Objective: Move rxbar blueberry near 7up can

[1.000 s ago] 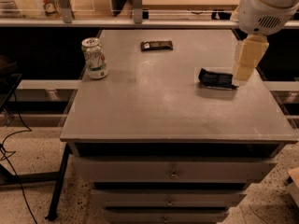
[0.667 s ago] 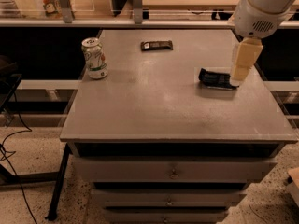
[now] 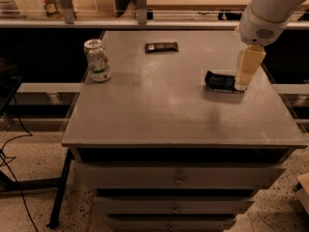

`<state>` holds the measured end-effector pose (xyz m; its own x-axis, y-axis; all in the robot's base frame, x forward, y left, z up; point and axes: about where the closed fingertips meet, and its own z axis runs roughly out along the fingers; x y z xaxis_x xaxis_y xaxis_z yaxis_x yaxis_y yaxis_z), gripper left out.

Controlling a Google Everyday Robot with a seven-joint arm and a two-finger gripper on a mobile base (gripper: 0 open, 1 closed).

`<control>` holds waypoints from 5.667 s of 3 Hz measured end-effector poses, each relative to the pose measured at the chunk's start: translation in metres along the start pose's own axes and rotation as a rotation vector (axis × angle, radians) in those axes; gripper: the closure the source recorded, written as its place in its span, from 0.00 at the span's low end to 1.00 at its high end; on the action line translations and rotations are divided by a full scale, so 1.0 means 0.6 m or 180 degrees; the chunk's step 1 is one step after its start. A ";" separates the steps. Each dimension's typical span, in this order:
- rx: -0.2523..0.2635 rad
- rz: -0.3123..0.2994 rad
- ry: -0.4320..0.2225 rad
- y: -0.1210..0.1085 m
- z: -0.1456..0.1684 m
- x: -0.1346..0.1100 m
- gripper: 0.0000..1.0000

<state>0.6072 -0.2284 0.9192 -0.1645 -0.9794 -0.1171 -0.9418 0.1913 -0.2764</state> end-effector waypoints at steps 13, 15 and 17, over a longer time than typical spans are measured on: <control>-0.0602 -0.0587 -0.0572 0.045 -0.006 -0.284 1.00; -0.0807 -0.0883 -0.0686 0.096 0.099 -0.414 1.00; -0.0683 -0.0932 -0.0759 0.064 0.107 -0.427 1.00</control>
Offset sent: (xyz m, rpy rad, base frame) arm 0.0145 -0.0179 -0.0588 -0.0048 0.1047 -0.0608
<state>0.6321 0.0344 0.8771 0.1671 -0.9431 -0.2875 -0.9824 -0.1347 -0.1291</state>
